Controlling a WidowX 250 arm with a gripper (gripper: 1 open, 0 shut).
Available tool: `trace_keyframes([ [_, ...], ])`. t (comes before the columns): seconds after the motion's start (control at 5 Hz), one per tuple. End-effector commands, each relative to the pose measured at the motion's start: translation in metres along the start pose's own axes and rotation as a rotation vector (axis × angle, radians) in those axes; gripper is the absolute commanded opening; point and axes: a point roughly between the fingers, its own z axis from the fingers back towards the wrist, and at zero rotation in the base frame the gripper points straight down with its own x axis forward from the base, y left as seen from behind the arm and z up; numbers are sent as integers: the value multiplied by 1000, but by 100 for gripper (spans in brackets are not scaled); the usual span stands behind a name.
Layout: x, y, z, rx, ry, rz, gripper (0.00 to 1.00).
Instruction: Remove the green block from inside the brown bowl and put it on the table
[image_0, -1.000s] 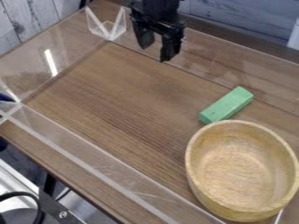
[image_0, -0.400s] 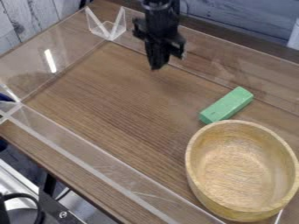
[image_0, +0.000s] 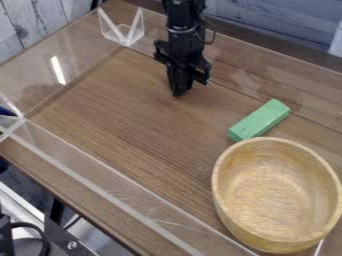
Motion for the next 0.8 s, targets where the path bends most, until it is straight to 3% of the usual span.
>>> trace_keyframes([
  [0.0, 11, 5, 13, 16, -50, 1, 0],
  [0.2, 10, 4, 17, 4, -51, 7, 100],
  [0.6, 6, 3, 34, -21, -69, 28, 100],
])
